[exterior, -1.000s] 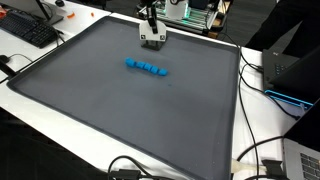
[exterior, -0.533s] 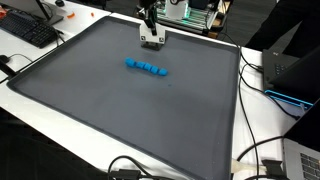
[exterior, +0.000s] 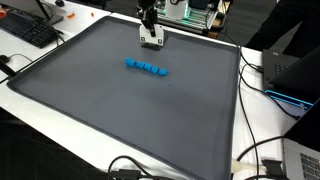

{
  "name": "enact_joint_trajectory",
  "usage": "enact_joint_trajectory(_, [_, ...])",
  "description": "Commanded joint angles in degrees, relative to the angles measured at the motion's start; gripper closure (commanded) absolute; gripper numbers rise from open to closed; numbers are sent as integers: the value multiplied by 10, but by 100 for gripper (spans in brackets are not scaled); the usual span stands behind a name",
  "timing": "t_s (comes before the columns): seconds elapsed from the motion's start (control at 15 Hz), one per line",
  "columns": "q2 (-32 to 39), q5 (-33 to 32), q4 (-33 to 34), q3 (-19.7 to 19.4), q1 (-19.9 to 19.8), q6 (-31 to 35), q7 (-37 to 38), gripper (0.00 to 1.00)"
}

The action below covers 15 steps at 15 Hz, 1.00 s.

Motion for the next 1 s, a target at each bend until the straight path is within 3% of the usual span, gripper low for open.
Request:
enact_joint_trajectory(0.0, [10, 36, -7, 1, 2, 22, -21, 98])
enact_joint_trajectory(0.8, [48, 39, 6, 7, 2, 41, -34, 98])
enact_joint_trajectory(0.93, [48, 40, 6, 7, 1, 38, -36, 66])
